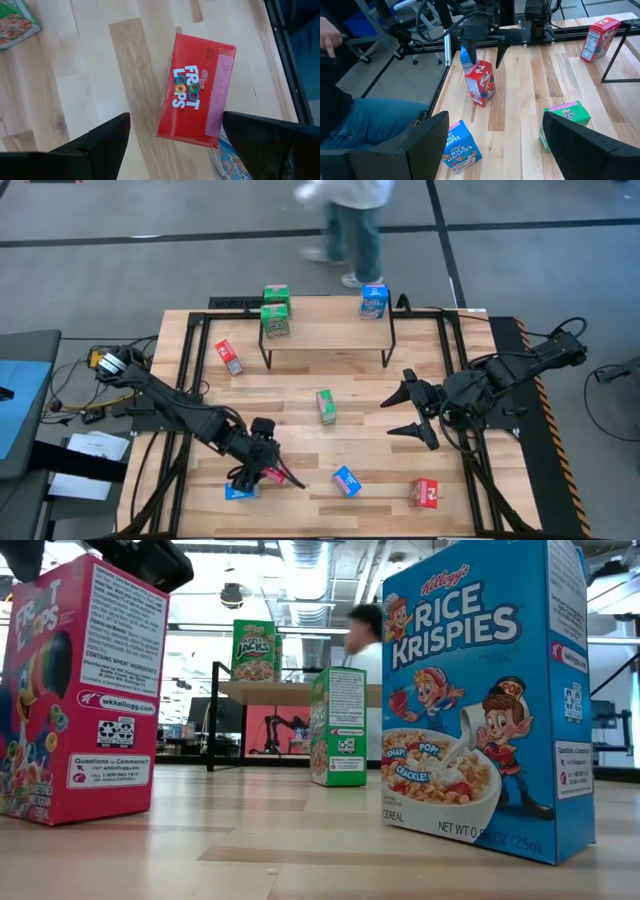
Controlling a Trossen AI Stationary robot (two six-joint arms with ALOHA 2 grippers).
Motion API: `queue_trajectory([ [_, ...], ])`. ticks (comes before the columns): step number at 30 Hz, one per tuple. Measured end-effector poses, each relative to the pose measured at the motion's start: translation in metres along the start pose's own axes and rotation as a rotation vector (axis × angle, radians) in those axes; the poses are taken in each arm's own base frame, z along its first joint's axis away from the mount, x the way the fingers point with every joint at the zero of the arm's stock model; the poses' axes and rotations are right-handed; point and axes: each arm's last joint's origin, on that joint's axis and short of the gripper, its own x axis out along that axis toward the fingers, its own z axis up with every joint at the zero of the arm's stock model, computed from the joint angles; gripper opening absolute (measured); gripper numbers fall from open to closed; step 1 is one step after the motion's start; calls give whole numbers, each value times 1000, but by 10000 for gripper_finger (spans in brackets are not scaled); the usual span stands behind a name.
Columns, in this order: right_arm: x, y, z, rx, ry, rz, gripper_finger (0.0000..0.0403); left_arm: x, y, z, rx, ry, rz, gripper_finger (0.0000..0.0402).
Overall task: Stack cereal on shelf
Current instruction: Put the bottom left red cereal box on the shelf
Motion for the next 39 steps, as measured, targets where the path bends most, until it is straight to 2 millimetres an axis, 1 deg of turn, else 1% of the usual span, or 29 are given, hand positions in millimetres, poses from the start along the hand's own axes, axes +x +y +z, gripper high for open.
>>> queue_trajectory([
  [4,0,0,0,0,0,0,345,1,0,0,0,3,-1,306],
  [7,0,0,0,0,0,0,345,10,-1,0,5,25,-2,306],
  [11,0,0,0,0,4,-1,345,28,-5,1,13,64,-52,306],
  [13,0,0,-1,0,6,-1,345,32,-4,2,17,75,-53,306],
  [23,0,0,-1,0,7,-1,345,32,-4,2,18,74,-52,301],
  [26,0,0,-1,0,7,-2,345,32,-4,2,13,75,-56,278],
  [34,0,0,-1,0,8,-2,345,32,2,4,-2,89,-104,193],
  [37,0,0,-1,0,8,-2,345,31,5,5,-7,85,-106,175],
  [39,0,0,-1,-1,7,-1,345,27,8,6,-15,71,-106,170],
])
